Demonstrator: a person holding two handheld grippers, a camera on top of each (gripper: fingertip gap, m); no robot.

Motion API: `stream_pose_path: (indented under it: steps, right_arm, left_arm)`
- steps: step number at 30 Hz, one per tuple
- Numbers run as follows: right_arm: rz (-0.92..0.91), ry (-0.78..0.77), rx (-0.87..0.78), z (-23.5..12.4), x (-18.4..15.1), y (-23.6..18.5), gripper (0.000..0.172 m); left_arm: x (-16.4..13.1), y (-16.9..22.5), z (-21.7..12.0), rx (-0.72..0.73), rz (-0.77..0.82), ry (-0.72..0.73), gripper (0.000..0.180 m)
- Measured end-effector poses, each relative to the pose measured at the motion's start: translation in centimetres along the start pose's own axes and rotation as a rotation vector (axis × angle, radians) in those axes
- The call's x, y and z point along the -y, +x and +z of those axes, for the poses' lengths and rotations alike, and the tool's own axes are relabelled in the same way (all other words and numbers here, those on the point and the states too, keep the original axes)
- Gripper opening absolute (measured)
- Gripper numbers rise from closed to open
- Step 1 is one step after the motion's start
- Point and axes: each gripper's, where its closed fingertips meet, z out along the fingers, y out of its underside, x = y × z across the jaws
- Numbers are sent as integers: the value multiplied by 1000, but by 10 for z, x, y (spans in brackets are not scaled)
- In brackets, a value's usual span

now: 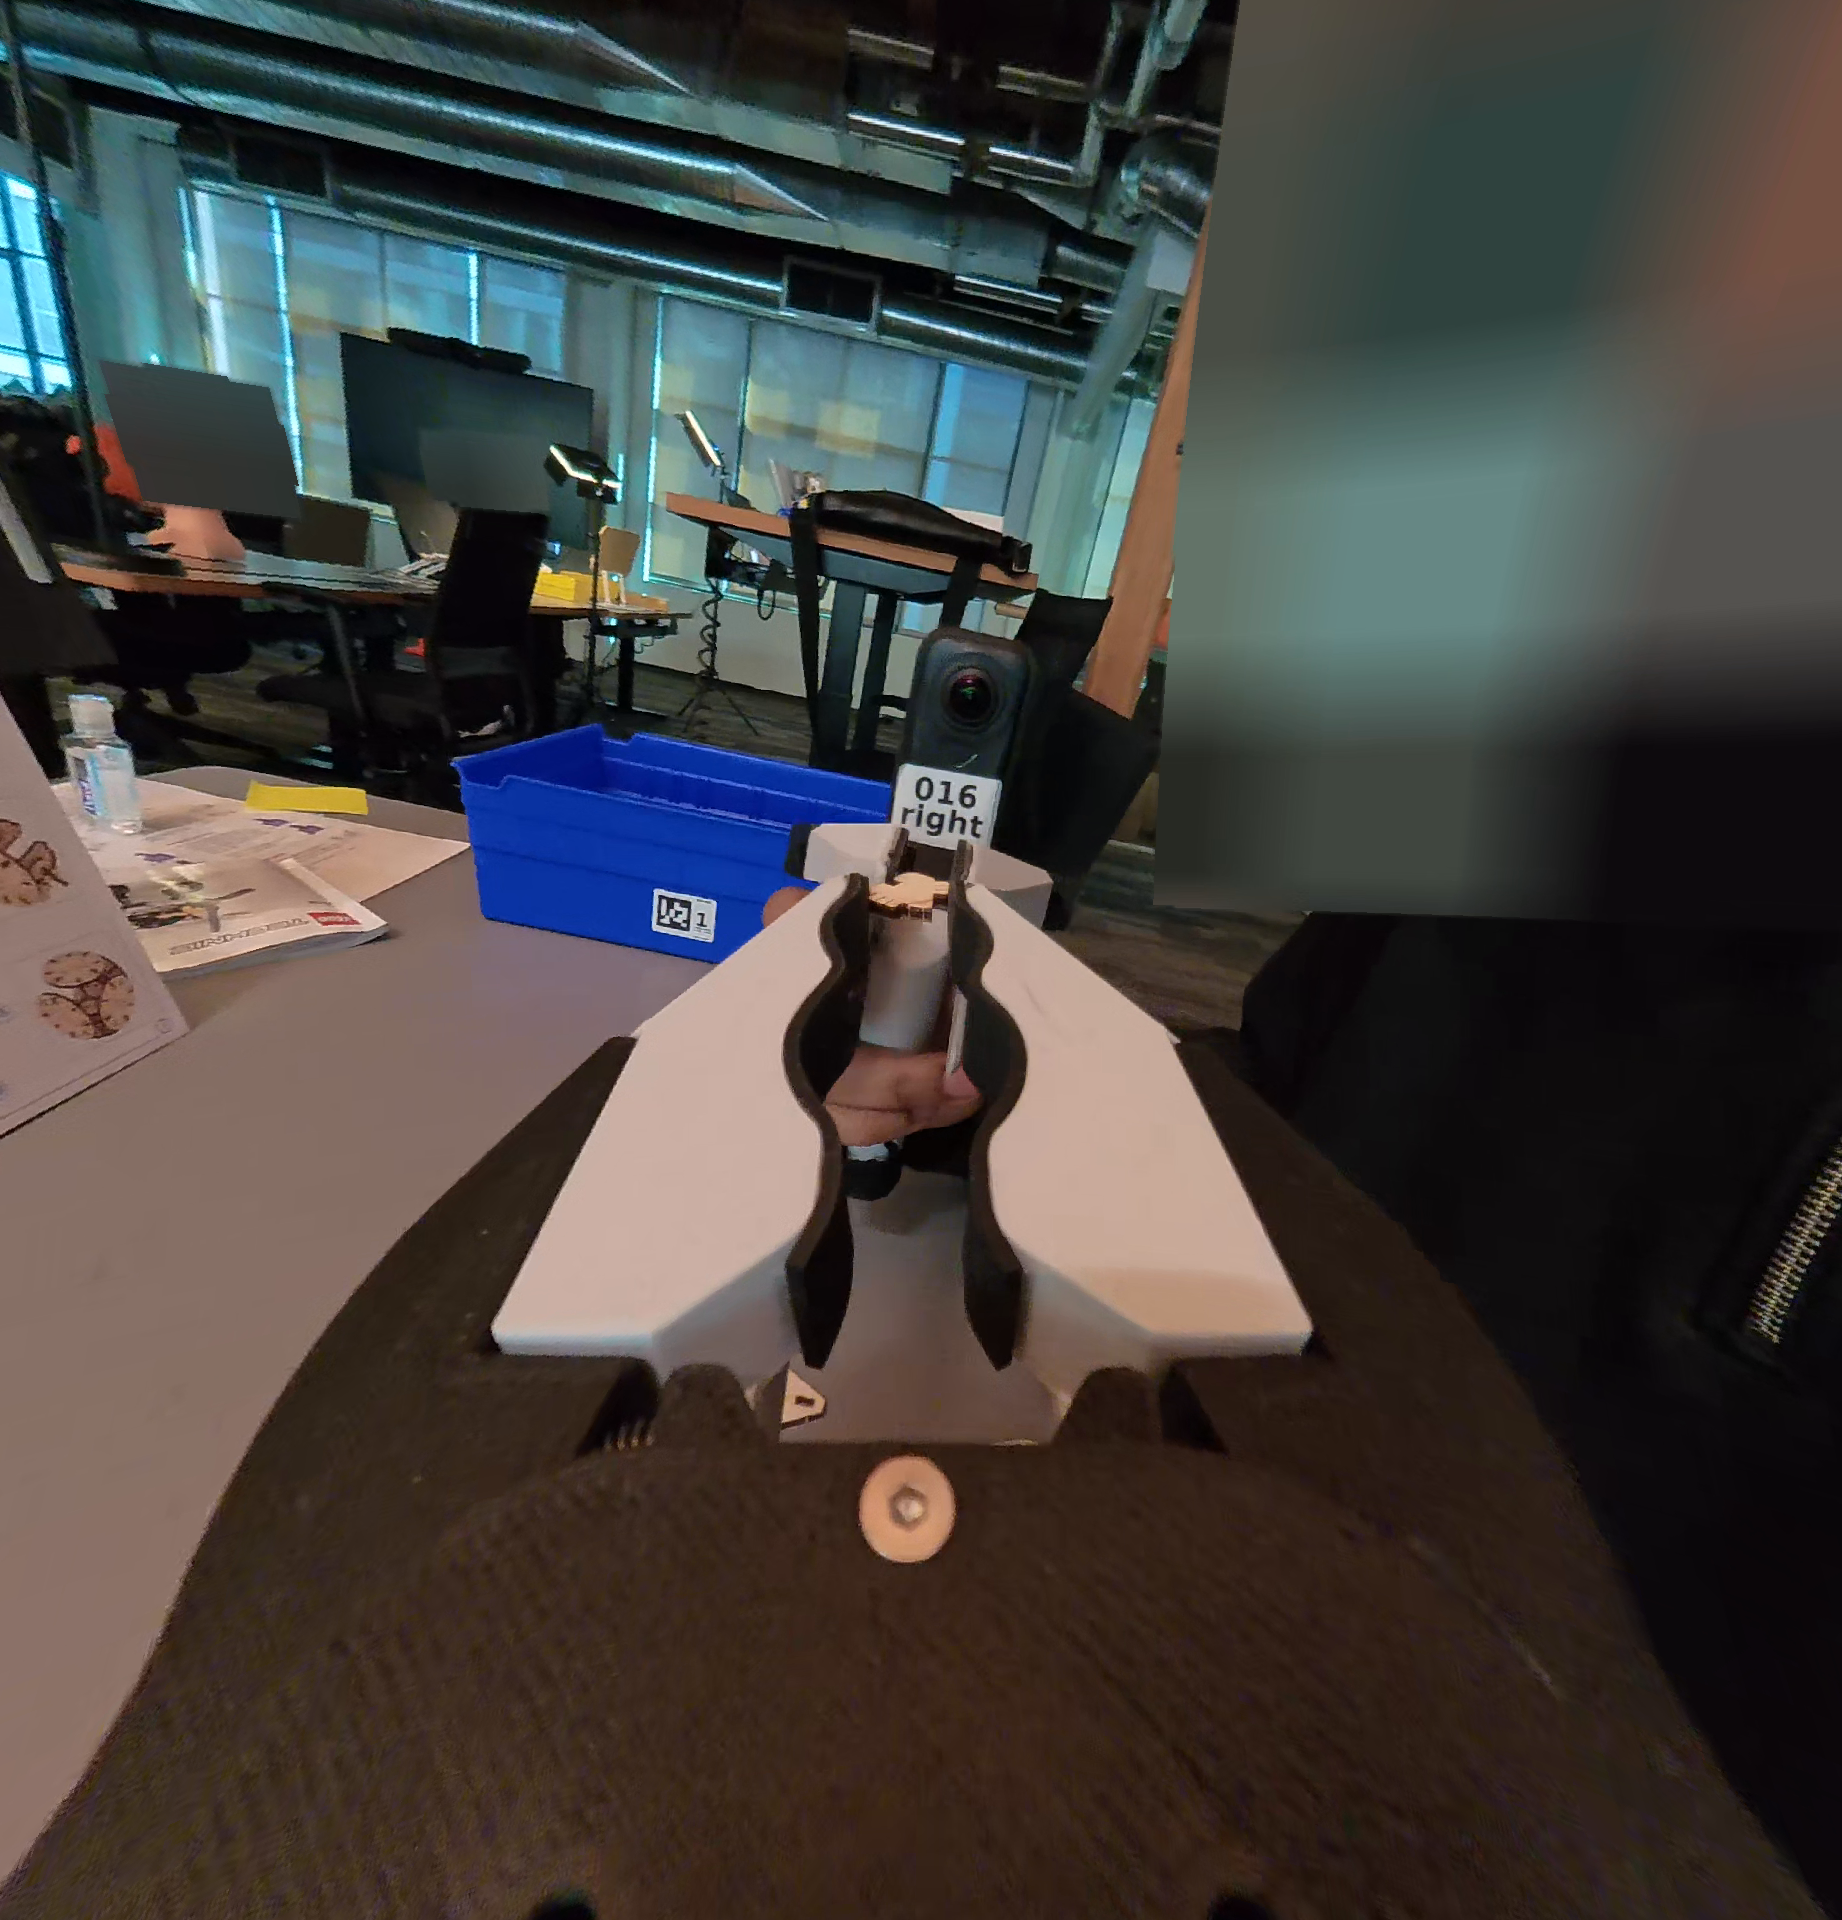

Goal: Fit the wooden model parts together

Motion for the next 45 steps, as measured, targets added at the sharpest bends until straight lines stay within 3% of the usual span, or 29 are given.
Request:
stream_pose_path:
  steps: [9, 12, 14, 17, 20, 31, 36, 45]
  right_arm:
    - [14, 21, -44, -2, 3, 7, 9]
    - [67, 14, -116, -5, -1, 23, 8]
    - [145, -20, -225, -12, -12, 46, 3]
    - [351, -21, -244, -19, -22, 62, 9]
    - [509, 43, -166, -18, -18, 59, 13]
    - [792, 87, 9, -12, -20, 46, 17]
    - [793, 60, 4, -13, -25, 46, 1]
    - [828, 36, 39, -13, -28, 42, 4]
  left_arm:
    - [10, -22, -11, 152, 70, 50, 13]
    - [11, -36, -17, 307, 231, 26, 13]
    - [14, -53, -25, 494, 389, 1, 13]
    - [7, -58, -24, 586, 551, -92, 13]
    - [-2, -56, -16, 592, 627, -147, 13]
    - [-19, -47, 0, 529, 667, -191, 13]
    - [-21, -43, 3, 509, 677, -191, 13]
    - [-24, -42, 3, 503, 708, -208, 13]
